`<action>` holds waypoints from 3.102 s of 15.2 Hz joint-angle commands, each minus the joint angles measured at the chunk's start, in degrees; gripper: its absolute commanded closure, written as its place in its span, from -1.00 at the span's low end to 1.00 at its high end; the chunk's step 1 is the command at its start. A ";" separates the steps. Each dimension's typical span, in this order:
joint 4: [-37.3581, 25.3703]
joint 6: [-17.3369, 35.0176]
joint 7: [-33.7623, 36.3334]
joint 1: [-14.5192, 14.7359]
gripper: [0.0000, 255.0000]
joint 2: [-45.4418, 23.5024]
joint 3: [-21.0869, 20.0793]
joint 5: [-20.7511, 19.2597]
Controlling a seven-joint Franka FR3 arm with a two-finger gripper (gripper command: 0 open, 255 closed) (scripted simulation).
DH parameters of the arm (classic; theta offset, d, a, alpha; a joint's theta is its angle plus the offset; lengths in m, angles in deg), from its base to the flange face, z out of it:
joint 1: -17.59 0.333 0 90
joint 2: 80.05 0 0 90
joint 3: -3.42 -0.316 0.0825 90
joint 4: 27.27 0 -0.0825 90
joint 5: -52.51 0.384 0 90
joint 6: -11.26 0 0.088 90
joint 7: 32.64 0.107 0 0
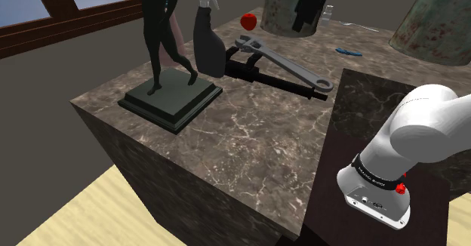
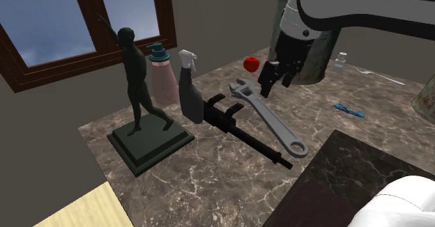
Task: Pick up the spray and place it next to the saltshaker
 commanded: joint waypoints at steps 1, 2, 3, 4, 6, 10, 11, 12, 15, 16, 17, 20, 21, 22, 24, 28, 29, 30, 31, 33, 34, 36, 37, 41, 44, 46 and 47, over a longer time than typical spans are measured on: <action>0.00 0.00 0.00 0.00 -1.00 0.00 0.00 0.00; 0.43 2.26 0.48 0.38 -1.00 -0.55 -0.78 0.54; 0.79 4.51 0.96 0.75 -1.00 -1.16 -1.57 1.05; 1.08 6.77 1.42 1.11 -1.00 -1.83 -2.37 1.52; 1.45 11.27 2.35 1.77 -1.00 -3.37 -4.00 2.35; 1.34 20.13 4.25 2.81 -1.00 -7.11 -7.38 3.43; 1.14 22.30 4.75 3.00 -1.00 -8.17 -8.25 3.56; 0.87 24.44 5.27 3.16 -1.00 -9.27 -9.13 3.62; -0.37 30.69 6.97 3.38 -1.00 -12.82 -11.88 3.39; -0.92 32.70 7.60 3.37 -1.00 -14.08 -12.83 3.15; -1.53 34.68 8.28 3.32 -1.00 -15.37 -13.80 2.80; -2.35 38.27 9.46 3.04 -1.00 -17.86 -15.45 2.00; -2.14 39.02 9.55 2.95 -1.00 -18.41 -15.61 1.89; -1.94 39.77 9.64 2.85 -1.00 -18.96 -15.78 1.76; -1.59 41.26 9.85 2.64 -1.00 -20.11 -16.12 1.49; -1.20 43.17 10.15 2.34 -1.00 -21.65 -16.57 1.07; -1.21 43.17 10.15 2.34 -1.00 -21.65 -16.57 1.07; -1.21 43.16 10.16 2.34 -1.00 -21.65 -16.57 1.07; -1.21 43.16 10.16 2.34 -1.00 -21.65 -16.57 1.07; -1.21 43.16 10.16 2.34 -1.00 -21.65 -16.57 1.07; -1.21 43.15 10.16 2.34 -1.00 -21.64 -16.57 1.07; -1.21 43.15 10.16 2.34 1.00 -21.64 -16.57 1.07; -1.21 43.15 10.16 2.34 1.00 -21.64 -16.57 1.07; -1.21 43.15 10.16 2.35 1.00 -21.63 -16.57 1.07; -1.21 43.16 10.16 2.34 1.00 -21.65 -16.57 1.07; -2.54 41.59 10.08 2.33 1.00 -21.40 -16.39 1.07; -3.23 40.81 10.06 2.31 1.00 -21.32 -16.31 1.05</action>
